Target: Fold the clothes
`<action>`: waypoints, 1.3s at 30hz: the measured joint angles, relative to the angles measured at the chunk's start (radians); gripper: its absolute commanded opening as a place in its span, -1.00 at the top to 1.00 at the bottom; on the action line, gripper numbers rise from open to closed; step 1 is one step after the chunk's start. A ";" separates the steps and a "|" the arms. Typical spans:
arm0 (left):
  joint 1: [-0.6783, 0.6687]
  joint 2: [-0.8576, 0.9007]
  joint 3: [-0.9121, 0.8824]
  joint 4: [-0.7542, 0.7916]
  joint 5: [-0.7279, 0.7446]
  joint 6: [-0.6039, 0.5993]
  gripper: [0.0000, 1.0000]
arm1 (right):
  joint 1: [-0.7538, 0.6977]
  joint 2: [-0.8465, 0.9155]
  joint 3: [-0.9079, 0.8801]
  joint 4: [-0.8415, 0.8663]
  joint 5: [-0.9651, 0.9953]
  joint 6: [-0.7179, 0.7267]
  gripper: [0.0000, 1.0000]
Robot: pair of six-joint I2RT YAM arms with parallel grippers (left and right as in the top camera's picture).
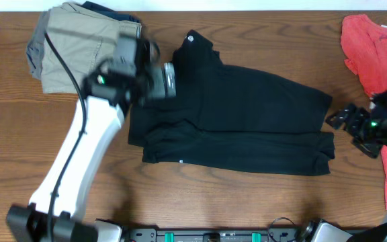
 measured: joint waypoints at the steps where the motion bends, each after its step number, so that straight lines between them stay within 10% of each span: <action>1: 0.009 0.042 0.056 0.005 0.015 0.034 -0.96 | 0.021 0.002 0.000 0.004 0.002 -0.003 -0.89; 12: 0.007 0.476 0.206 0.296 0.060 0.305 -0.96 | 0.141 0.002 0.000 0.001 0.028 -0.010 -0.91; 34: 0.018 0.747 0.205 0.494 0.032 0.341 -0.96 | 0.161 0.002 0.000 -0.039 0.106 -0.014 -0.71; 39: 0.018 0.747 0.205 0.497 0.032 0.341 0.35 | 0.161 0.002 0.000 -0.030 0.108 -0.014 -0.56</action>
